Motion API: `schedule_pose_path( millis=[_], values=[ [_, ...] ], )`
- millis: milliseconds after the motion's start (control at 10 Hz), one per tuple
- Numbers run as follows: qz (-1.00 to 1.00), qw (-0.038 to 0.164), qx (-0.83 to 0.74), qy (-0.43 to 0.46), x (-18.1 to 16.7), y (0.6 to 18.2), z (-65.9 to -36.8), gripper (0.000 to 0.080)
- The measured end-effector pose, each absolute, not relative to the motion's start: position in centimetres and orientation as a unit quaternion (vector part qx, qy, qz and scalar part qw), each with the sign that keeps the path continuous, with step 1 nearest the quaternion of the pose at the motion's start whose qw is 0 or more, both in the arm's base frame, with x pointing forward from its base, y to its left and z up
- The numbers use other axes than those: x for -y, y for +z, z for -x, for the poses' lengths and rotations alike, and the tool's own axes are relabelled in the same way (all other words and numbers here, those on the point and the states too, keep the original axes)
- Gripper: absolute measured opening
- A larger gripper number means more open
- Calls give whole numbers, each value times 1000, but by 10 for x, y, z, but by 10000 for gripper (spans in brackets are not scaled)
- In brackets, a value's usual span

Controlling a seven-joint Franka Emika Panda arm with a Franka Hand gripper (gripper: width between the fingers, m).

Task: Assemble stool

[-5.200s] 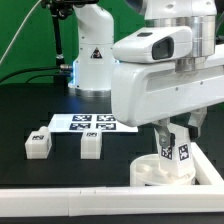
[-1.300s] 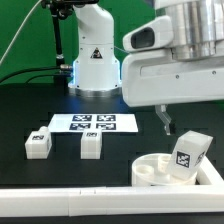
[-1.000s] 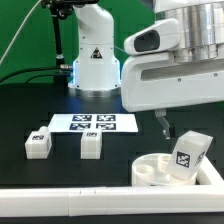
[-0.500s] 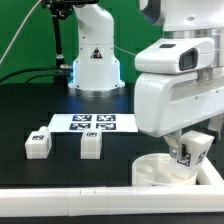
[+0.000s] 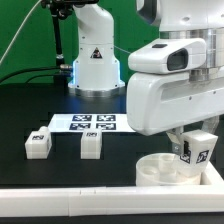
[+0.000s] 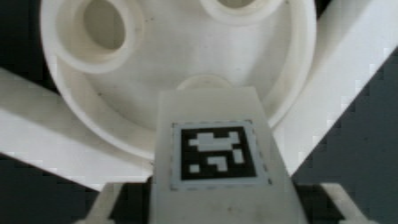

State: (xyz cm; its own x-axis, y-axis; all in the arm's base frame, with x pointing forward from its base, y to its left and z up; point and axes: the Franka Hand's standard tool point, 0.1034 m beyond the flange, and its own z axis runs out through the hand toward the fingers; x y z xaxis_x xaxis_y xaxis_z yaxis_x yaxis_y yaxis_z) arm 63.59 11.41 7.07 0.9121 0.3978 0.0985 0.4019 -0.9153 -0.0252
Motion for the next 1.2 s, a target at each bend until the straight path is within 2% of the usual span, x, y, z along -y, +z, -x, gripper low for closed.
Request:
schedule_pose_path(
  millis=[300, 900, 1100, 1200],
  values=[
    [996, 28, 75, -48, -114, 71, -638, 336],
    [918, 47, -392, -23, -110, 67, -638, 337],
    [918, 40, -394, -31, -114, 67, -633, 337],
    [900, 45, -432, -27, -113, 67, -633, 337]
  ],
)
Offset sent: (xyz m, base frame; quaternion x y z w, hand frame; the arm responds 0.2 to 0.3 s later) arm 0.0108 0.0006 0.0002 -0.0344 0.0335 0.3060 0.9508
